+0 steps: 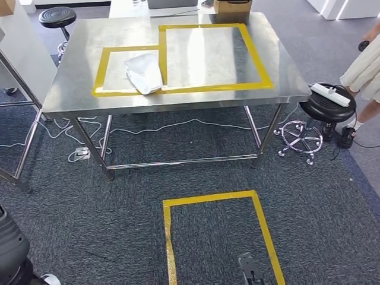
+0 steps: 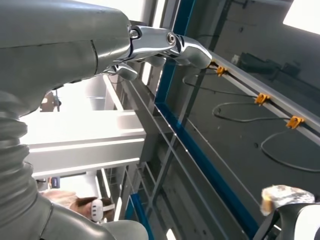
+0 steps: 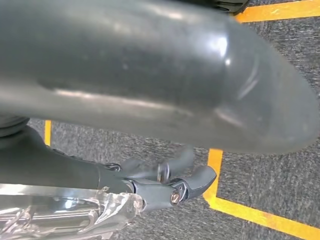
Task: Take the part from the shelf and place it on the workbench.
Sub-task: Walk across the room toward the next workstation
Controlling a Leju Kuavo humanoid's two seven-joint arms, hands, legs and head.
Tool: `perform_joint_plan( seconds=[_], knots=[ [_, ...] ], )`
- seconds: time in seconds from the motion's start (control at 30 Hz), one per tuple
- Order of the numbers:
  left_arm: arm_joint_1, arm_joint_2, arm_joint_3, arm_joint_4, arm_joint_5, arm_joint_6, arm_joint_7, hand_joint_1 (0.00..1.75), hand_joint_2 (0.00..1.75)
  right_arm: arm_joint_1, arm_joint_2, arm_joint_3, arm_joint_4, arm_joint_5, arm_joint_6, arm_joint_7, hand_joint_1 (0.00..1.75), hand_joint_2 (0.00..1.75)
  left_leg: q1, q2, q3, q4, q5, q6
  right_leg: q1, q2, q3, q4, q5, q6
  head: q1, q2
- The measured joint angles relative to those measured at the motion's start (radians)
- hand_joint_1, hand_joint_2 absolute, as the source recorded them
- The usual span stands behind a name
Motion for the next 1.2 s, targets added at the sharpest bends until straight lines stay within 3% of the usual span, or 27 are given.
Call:
perform_joint_plan(
  seconds=[0.1, 0.13, 0.2, 0.27, 0.3, 0.33, 0.37, 0.43, 0.5, 0.53, 0.63, 0.7, 0.77, 0.8, 0.83, 0.87, 0.9, 0.97, 1.0, 1.03, 1.13, 1.2],
  knots=[
    [0.0, 0.001, -0.001, 0.0, 0.0, 0.0, 0.0, 0.0, 1.75, 0.001, 0.0, 0.0, 0.0, 0.0, 0.0, 0.001, 0.0, 0.0, 0.0, -0.001, -0.008, 0.006, 0.011, -0.016, 0.001, 0.001, -0.007, -0.016, 0.008, -0.018, 0.0, 0.0],
    [0.0, 0.001, -0.001, 0.0, 0.0, 0.0, 0.0, 0.0, 1.75, 0.0, 0.0, 0.0, 0.0, 0.0, 0.0, 0.001, 0.0, 0.0, 0.001, -0.002, -0.014, 0.014, 0.0, -0.023, -0.001, 0.001, -0.011, -0.017, 0.015, -0.026, -0.002, 0.0],
    [0.0, 0.002, -0.001, 0.0, 0.0, 0.0, 0.0, 0.0, 1.75, 0.0, 0.001, 0.0, 0.0, 0.0, 0.0, 0.001, 0.0, 0.0, 0.006, -0.004, -0.043, 0.084, -0.067, -0.04, -0.006, -0.001, -0.025, -0.019, 0.032, -0.037, -0.005, 0.0],
    [0.0, 0.003, -0.001, 0.0, 0.0, 0.001, 0.0, 0.0, 1.75, 0.001, 0.001, 0.0, 0.0, 0.0, 0.0, 0.001, 0.0, 0.0, 0.015, -0.004, -0.091, 0.216, -0.154, -0.054, -0.008, -0.002, -0.047, -0.018, 0.049, -0.04, -0.008, 0.0],
    [0.0, 0.004, -0.001, 0.0, 0.0, 0.0, 0.0, 0.0, 1.75, 0.002, 0.001, -0.001, 0.0, 0.0, 0.0, 0.001, 0.0, 0.0, 0.02, -0.004, -0.105, 0.269, -0.176, -0.059, -0.009, -0.002, -0.059, -0.018, 0.057, -0.039, -0.008, 0.0],
    [0.0, 0.004, -0.001, 0.0, 0.001, 0.0, 0.0, 0.0, 1.75, 0.002, 0.001, -0.001, 0.0, 0.0, 0.0, 0.0, 0.0, 0.0, 0.024, -0.004, -0.102, 0.291, -0.178, -0.062, -0.01, -0.003, -0.07, -0.017, 0.065, -0.036, -0.008, 0.0],
    [0.0, 0.004, -0.001, 0.0, 0.002, 0.0, 0.0, 0.0, 1.75, 0.002, 0.001, -0.001, 0.0, 0.0, 0.0, -0.001, 0.0, 0.0, 0.028, -0.004, -0.081, 0.273, -0.161, -0.065, -0.012, -0.003, -0.079, -0.017, 0.072, -0.033, -0.008, 0.0],
    [0.0, 0.004, -0.001, 0.0, 0.004, 0.0, 0.0, 0.0, 1.75, 0.002, 0.001, -0.001, 0.0, 0.0, 0.0, -0.003, 0.0, 0.0, 0.032, -0.004, 0.014, 0.142, -0.111, -0.066, -0.015, -0.001, -0.091, -0.017, 0.084, -0.023, -0.008, 0.0],
    [-0.001, 0.004, -0.002, 0.0, 0.005, 0.0, 0.0, 0.0, 1.75, 0.001, 0.001, -0.001, -0.001, 0.0, -0.001, -0.005, 0.0, 0.0, 0.031, -0.006, 0.093, 0.018, -0.088, -0.059, -0.016, 0.001, -0.098, -0.017, 0.094, -0.01, -0.008, 0.0],
    [-0.002, 0.004, -0.002, 0.0, 0.005, 0.0, 0.0, 0.0, 1.75, 0.001, 0.001, -0.001, -0.001, 0.0, -0.001, -0.005, 0.0, 0.0, 0.029, -0.007, 0.108, -0.009, -0.087, -0.052, -0.016, 0.001, -0.1, -0.017, 0.1, -0.003, -0.008, 0.0],
    [-0.002, 0.003, -0.002, 0.0, 0.005, 0.0, -0.001, 0.0, 1.75, 0.002, 0.001, -0.002, -0.001, 0.0, -0.001, -0.006, 0.0, 0.0, 0.026, -0.007, 0.094, -0.015, -0.075, -0.024, -0.02, 0.0, -0.109, -0.016, 0.106, 0.017, -0.007, 0.0],
    [-0.002, 0.002, -0.002, 0.0, 0.006, 0.0, -0.001, 0.0, 0.87, 0.003, 0.001, -0.004, -0.001, 0.0, -0.001, -0.006, 0.0, 0.0, 0.027, -0.004, 0.08, -0.019, -0.061, -0.005, -0.021, 0.0, -0.138, 0.046, 0.052, 0.023, -0.003, 0.0],
    [-0.002, 0.002, -0.002, 0.0, 0.006, 0.002, -0.001, 0.0, 0.0, 0.004, 0.001, -0.004, -0.001, 0.001, -0.002, -0.006, 0.0, 0.0, 0.024, -0.003, 0.063, -0.018, -0.049, 0.003, -0.019, -0.001, -0.186, 0.182, -0.035, 0.025, 0.002, 0.0],
    [-0.001, 0.002, -0.002, 0.0, 0.006, 0.004, -0.001, 0.0, 0.0, 0.004, 0.001, -0.004, -0.001, 0.002, -0.002, -0.006, 0.0, 0.0, 0.022, -0.003, 0.055, -0.017, -0.043, 0.004, -0.017, -0.001, -0.204, 0.243, -0.061, 0.025, 0.002, 0.0],
    [-0.001, 0.002, -0.001, 0.0, 0.006, 0.006, -0.001, 0.0, 0.0, 0.004, 0.001, -0.004, -0.001, 0.003, -0.002, -0.006, 0.0, 0.0, 0.019, -0.003, 0.047, -0.017, -0.037, 0.005, -0.015, -0.001, -0.207, 0.276, -0.068, 0.024, 0.002, 0.0],
    [-0.001, 0.002, -0.001, 0.0, 0.006, 0.007, -0.001, 0.0, 0.0, 0.005, 0.001, -0.005, -0.001, 0.004, -0.002, -0.006, 0.0, 0.0, 0.017, -0.003, 0.041, -0.017, -0.031, 0.005, -0.013, -0.001, -0.189, 0.267, -0.056, 0.021, 0.002, 0.0],
    [-0.001, 0.002, 0.0, 0.0, 0.007, 0.008, -0.001, 0.0, 0.0, 0.005, 0.001, -0.005, -0.001, 0.005, -0.002, -0.006, 0.0, 0.0, 0.015, -0.003, 0.037, -0.016, -0.027, 0.004, -0.011, -0.001, -0.151, 0.216, -0.032, 0.017, 0.002, 0.0],
    [-0.001, 0.002, 0.0, 0.0, 0.008, 0.008, -0.001, 0.0, 0.0, 0.003, 0.001, -0.005, -0.002, 0.006, -0.002, -0.007, 0.0, 0.0, 0.012, -0.004, 0.031, -0.012, -0.02, 0.0, -0.006, -0.002, -0.049, 0.064, 0.006, 0.006, 0.002, 0.0],
    [-0.001, 0.002, 0.0, 0.0, 0.01, 0.007, -0.001, 0.0, 0.0, 0.002, 0.0, -0.005, -0.002, 0.006, -0.002, -0.008, 0.0, 0.0, 0.01, -0.004, 0.029, -0.01, -0.017, -0.003, -0.003, -0.002, -0.015, 0.011, 0.016, 0.001, 0.002, 0.0],
    [-0.001, 0.001, 0.0, 0.0, 0.013, 0.004, -0.001, 0.0, 0.0, 0.0, 0.0, -0.005, -0.002, 0.007, -0.001, -0.009, 0.0, 0.0, 0.009, -0.003, 0.027, -0.007, -0.015, -0.008, -0.001, -0.002, 0.0, -0.018, 0.016, -0.003, 0.002, 0.0],
    [-0.001, 0.002, 0.0, -0.001, 0.017, -0.016, -0.001, 0.0, 0.0, 0.001, 0.0, -0.005, -0.002, 0.01, 0.0, -0.02, 0.0, 0.0, 0.009, -0.003, 0.02, 0.0, -0.013, -0.023, -0.003, -0.001, -0.011, -0.024, 0.02, -0.019, 0.002, 0.0],
    [-0.001, 0.002, 0.001, -0.001, 0.019, -0.029, -0.001, 0.0, 0.0, 0.0, 0.0, -0.006, -0.002, 0.011, 0.003, -0.031, 0.0, 0.0, 0.011, -0.004, -0.005, 0.052, -0.057, -0.037, -0.007, -0.002, -0.016, -0.026, 0.031, -0.032, 0.0, 0.0]
  ],
)
